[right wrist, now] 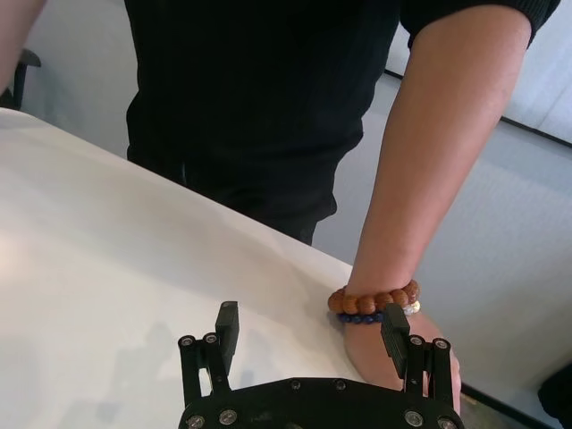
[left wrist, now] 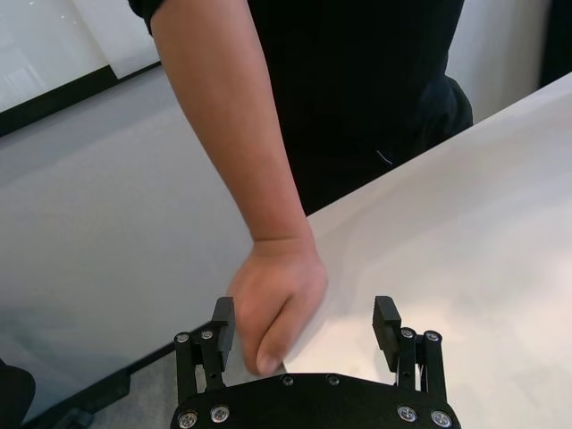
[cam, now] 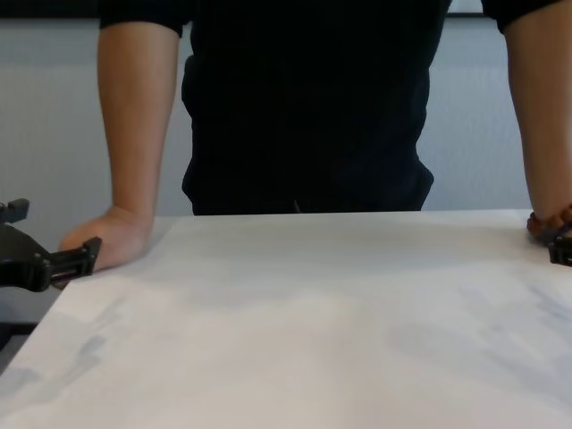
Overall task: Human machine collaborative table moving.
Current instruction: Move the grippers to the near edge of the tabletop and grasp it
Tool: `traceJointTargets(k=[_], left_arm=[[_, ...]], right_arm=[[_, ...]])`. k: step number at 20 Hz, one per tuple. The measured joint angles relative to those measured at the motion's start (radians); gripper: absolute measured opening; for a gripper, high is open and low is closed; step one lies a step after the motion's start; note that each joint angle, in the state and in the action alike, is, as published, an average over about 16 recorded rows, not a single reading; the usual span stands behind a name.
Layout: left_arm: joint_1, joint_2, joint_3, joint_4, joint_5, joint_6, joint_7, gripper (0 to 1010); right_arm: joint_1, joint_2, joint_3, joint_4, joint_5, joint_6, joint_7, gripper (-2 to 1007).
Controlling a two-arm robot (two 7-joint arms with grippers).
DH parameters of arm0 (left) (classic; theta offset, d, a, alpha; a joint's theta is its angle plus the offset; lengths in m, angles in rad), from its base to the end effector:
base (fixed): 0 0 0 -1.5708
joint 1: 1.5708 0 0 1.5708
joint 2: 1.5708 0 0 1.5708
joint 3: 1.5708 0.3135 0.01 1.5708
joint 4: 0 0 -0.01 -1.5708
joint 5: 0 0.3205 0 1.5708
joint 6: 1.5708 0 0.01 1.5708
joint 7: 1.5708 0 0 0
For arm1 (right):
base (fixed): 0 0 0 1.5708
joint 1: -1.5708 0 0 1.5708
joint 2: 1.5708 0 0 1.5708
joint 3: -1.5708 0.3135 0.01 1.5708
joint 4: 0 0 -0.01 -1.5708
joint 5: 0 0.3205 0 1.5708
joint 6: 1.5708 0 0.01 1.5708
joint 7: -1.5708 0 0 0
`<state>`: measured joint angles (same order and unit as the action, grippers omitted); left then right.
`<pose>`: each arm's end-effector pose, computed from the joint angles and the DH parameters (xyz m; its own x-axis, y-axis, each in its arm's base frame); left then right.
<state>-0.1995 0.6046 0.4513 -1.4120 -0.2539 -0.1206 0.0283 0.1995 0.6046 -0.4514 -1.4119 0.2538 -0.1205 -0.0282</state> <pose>0.3730 0.0929 -0.3235 0.2922 0.8803 0.3737 -0.9553 0.2873 0.0701 0.3730 -0.0929 -0.3235 0.2924 -0.8802 0.3737 0.9552 0.2874 -0.0704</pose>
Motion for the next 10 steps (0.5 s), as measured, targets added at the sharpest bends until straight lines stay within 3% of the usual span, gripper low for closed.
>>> traceJointTargets(k=[10], left_arm=[[0.000, 0.000, 0.000, 0.000, 0.000, 0.000, 0.000, 1002]], right_arm=[[0.000, 0.000, 0.000, 0.000, 0.000, 0.000, 0.000, 999]])
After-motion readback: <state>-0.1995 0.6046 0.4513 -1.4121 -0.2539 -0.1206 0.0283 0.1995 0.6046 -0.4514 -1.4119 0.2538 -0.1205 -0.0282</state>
